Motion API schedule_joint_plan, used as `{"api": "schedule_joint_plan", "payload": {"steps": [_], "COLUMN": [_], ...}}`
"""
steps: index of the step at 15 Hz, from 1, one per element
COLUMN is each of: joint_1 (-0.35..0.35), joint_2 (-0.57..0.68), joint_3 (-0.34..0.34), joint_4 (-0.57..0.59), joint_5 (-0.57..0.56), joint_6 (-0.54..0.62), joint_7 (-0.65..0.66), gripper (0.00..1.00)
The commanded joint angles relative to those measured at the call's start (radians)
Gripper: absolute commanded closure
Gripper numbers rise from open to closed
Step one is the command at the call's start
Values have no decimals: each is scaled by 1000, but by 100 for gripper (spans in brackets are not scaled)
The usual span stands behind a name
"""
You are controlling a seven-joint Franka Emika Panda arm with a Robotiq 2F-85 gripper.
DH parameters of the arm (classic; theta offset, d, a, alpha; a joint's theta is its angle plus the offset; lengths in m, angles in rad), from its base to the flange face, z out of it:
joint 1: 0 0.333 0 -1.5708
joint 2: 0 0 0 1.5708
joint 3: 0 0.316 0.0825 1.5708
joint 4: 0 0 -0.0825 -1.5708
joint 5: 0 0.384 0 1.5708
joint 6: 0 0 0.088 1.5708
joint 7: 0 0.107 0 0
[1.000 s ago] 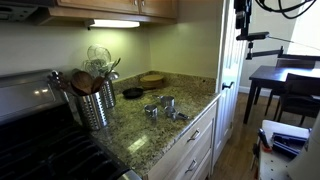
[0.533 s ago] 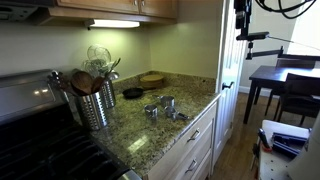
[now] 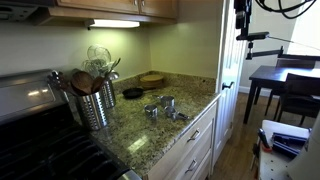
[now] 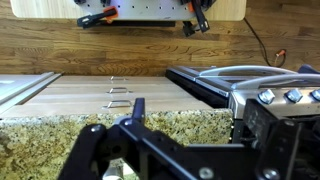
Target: Stack the pots on the counter
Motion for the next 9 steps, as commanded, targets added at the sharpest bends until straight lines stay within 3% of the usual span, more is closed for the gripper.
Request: {"api": "schedule_joint_plan", "payload": {"steps": [1, 9], "joint_1": [-23, -15], "joint_2": [5, 24], "joint_3": [15, 22], "joint_4": [2, 7], "joint_5": [10, 8], "joint_6": [-3, 12], "joint_7": [-14, -18], "gripper": [0, 0]}}
